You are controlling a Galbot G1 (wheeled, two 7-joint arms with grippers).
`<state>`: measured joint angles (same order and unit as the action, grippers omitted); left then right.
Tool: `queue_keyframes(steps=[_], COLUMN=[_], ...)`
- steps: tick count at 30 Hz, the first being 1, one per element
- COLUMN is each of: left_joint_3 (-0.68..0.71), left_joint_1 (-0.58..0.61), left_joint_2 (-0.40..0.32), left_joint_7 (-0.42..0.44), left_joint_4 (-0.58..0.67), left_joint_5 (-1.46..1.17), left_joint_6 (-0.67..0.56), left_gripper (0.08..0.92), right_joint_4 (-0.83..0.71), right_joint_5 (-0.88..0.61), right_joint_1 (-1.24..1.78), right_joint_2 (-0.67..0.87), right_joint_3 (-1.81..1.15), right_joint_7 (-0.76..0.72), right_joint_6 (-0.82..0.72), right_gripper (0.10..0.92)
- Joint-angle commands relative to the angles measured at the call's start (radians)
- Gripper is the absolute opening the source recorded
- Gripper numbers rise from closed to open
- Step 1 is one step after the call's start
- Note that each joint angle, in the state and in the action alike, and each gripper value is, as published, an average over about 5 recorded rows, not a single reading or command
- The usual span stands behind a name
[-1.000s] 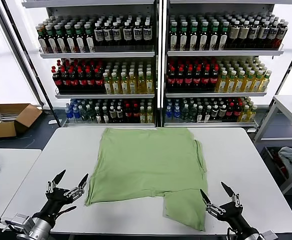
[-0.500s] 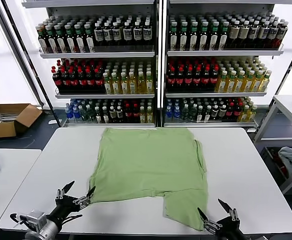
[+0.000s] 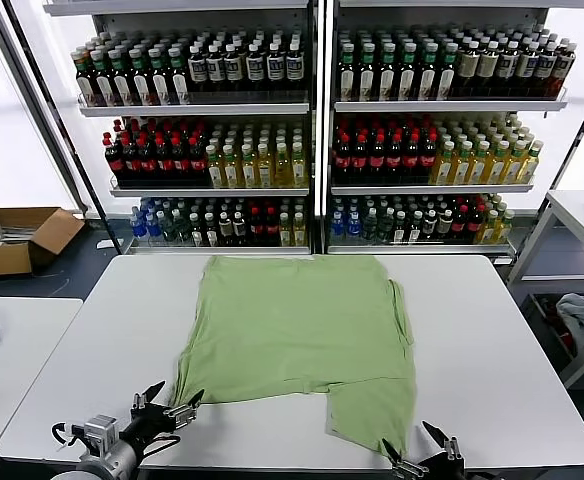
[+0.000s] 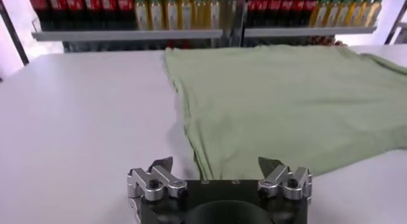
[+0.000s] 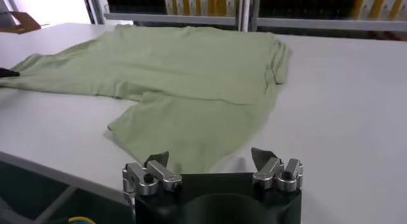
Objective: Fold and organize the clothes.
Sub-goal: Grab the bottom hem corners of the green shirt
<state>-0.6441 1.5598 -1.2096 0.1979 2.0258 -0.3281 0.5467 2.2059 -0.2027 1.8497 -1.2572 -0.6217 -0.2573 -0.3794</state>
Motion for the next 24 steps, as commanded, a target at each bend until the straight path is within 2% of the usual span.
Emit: queue_keyframes(steps=[1, 7, 18, 21, 24], left_joint_3=[0.027, 0.032, 0.018, 0.004, -0.016], left_joint_1=[-0.009, 0.0, 0.019, 0.037, 0.065], left_joint_2=[0.004, 0.0, -0.007, -0.015, -0.022], left_joint_7=[-0.009, 0.009, 0.011, 0.004, 0.001], left_joint_4=[-0.04, -0.023, 0.025, 0.065, 0.116], left_joint_5=[-0.005, 0.001, 0.0, -0.007, -0.013], left_joint_6=[0.029, 0.027, 0.007, 0.008, 0.01], left_gripper=[0.71, 0.537, 0.216, 0.136, 0.095], right_joint_4=[-0.025, -0.036, -0.073, -0.067, -0.056], right_joint_5=[0.031, 0.004, -0.095, -0.138, -0.173], right_joint_1=[-0.01, -0.013, -0.038, -0.023, 0.006], right_joint_2=[-0.008, -0.006, 0.001, 0.003, -0.002], right_joint_3=[0.069, 0.064, 0.032, 0.01, -0.018], right_joint_7=[0.01, -0.007, -0.135, -0.167, -0.205], right_joint_6=[-0.03, 0.023, 0.32, 0.368, 0.415], right_gripper=[0.637, 0.464, 0.155, 0.107, 0.107])
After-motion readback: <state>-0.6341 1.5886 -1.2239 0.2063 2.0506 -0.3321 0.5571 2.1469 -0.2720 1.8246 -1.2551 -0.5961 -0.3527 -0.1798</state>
